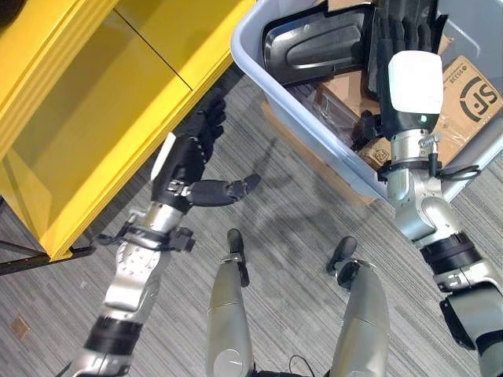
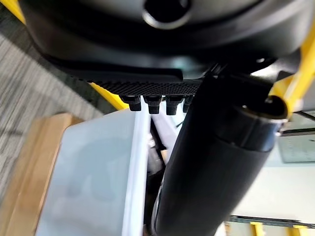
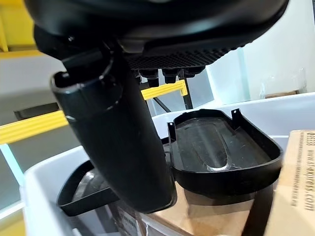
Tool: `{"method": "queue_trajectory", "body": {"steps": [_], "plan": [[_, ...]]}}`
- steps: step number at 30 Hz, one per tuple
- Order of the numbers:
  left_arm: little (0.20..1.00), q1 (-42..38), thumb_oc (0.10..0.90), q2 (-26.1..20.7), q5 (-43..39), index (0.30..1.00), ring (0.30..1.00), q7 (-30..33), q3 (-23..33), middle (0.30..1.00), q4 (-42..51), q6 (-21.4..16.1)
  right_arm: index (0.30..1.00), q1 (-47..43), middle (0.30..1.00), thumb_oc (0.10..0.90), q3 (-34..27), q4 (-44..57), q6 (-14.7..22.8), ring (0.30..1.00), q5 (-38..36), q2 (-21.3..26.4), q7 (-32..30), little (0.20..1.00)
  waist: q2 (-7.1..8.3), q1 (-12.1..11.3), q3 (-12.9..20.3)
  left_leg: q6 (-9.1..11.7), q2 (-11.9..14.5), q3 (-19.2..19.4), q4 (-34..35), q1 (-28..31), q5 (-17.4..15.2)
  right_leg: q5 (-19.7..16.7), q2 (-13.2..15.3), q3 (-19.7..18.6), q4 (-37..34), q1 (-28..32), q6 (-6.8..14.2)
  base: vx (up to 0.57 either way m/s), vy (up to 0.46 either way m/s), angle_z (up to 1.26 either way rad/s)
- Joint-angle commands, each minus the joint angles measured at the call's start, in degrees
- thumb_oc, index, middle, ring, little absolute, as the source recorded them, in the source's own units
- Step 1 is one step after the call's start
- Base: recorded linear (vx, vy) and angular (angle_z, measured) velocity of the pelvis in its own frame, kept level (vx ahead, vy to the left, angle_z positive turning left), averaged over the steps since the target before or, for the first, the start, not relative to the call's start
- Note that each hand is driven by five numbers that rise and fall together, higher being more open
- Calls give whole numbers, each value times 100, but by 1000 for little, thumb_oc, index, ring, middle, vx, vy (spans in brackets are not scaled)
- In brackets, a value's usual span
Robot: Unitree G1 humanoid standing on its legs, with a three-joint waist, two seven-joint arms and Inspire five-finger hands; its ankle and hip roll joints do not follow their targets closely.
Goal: Move parts from the plastic box to the shelf.
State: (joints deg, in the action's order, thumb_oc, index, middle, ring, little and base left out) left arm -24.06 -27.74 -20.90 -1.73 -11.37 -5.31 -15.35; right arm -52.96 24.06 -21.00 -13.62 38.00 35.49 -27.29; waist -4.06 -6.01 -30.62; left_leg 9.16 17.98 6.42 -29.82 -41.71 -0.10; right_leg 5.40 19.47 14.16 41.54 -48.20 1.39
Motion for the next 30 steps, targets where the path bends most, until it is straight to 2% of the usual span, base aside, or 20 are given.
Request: {"method": "queue_trajectory", "body": {"steps": [1,5,7,8,9,10,11,12,13,15,23,30], "plan": [[1000,-694,900,210,541,1000,1000,779,-252,1000,342,-549,1000,-1016,1000,900,-34,224,463,1000,-356,-141,-1133,1000,95,234,82,-196,134,-65,-4,54,-243,70,32,-667,-230,310,557,1,7,-6],[1000,-1269,900,508,788,1000,1000,1223,-595,1000,-197,-489,1000,-1164,1000,900,-5,-84,611,1000,-471,-292,-1229,1000,171,375,82,-183,182,1,-1,67,-234,46,-44,-704,-288,325,560,6,26,-13],[1000,-1462,900,600,878,1000,1000,1361,-681,1000,-316,-396,1000,-1228,1000,900,33,-168,584,1000,-490,-325,-1206,1000,195,417,82,-178,195,25,7,66,-227,38,-57,-724,-307,324,565,40,17,-11],[1000,-1500,900,632,890,1000,1000,1417,-727,1000,-378,-357,1000,-1217,1000,900,59,-229,569,1000,-509,-357,-1193,1000,209,436,82,-119,193,0,-42,178,-369,170,-53,-754,-260,441,621,0,0,0],[1000,-1733,900,696,937,1000,1000,1560,-798,1000,-543,-291,1000,-1333,1000,900,116,-401,542,1000,-581,-407,-1203,1000,234,461,82,-163,210,36,-19,67,-239,44,-73,-742,-313,346,569,82,20,-5],[1000,-1842,900,748,933,1000,1000,1630,-847,1000,-671,-248,1000,-1362,1000,900,165,-544,511,1000,-618,-448,-1187,1000,257,485,82,-101,210,4,-78,151,-381,169,-78,-775,-270,439,623,-46,12,-6],[1000,-1938,900,757,952,1000,1000,1662,-858,1000,-715,-234,1000,-1423,1000,900,181,-612,518,1000,-627,-452,-1210,1000,264,490,82,-154,223,42,-36,44,-244,39,-90,-751,-331,340,569,8,10,-6],[1000,-2015,900,778,972,1000,1000,1695,-888,1000,-775,-208,1000,-1460,1000,900,210,-705,521,1000,-672,-467,-1231,1000,273,497,82,-153,230,50,-34,38,-240,33,-95,-749,-346,341,568,0,0,0],[1000,-2034,900,799,976,1000,1000,1719,-920,1000,-821,-186,1000,-1453,1000,900,236,-760,514,1000,-703,-481,-1232,1000,283,506,82,-95,225,19,-79,138,-375,156,-90,-770,-303,442,620,67,5,-1],[1000,-2262,900,863,997,1000,1000,1863,-1004,1000,-1000,-130,1000,-1572,1000,900,347,-1034,459,1000,-818,-502,-1234,1000,333,531,82,-94,234,36,-79,132,-384,148,-112,-750,-341,462,624,37,0,0],[1000,-2749,900,923,1099,1000,1000,2142,-1174,1000,-1408,-132,1000,-1945,1000,900,710,-1716,360,1000,-981,-528,-1139,1000,440,533,82,-108,261,-3,-184,-38,-415,130,-160,-689,-341,399,593,5,-19,-2],[1000,-3162,900,848,1187,1000,1000,2383,-1250,1000,-1674,-235,1000,-2271,1000,900,1107,-2258,496,1000,-981,-599,-1239,1000,494,492,82,-127,251,-51,-243,-161,-418,98,-184,-622,-364,362,573,5,-33,3]]}}
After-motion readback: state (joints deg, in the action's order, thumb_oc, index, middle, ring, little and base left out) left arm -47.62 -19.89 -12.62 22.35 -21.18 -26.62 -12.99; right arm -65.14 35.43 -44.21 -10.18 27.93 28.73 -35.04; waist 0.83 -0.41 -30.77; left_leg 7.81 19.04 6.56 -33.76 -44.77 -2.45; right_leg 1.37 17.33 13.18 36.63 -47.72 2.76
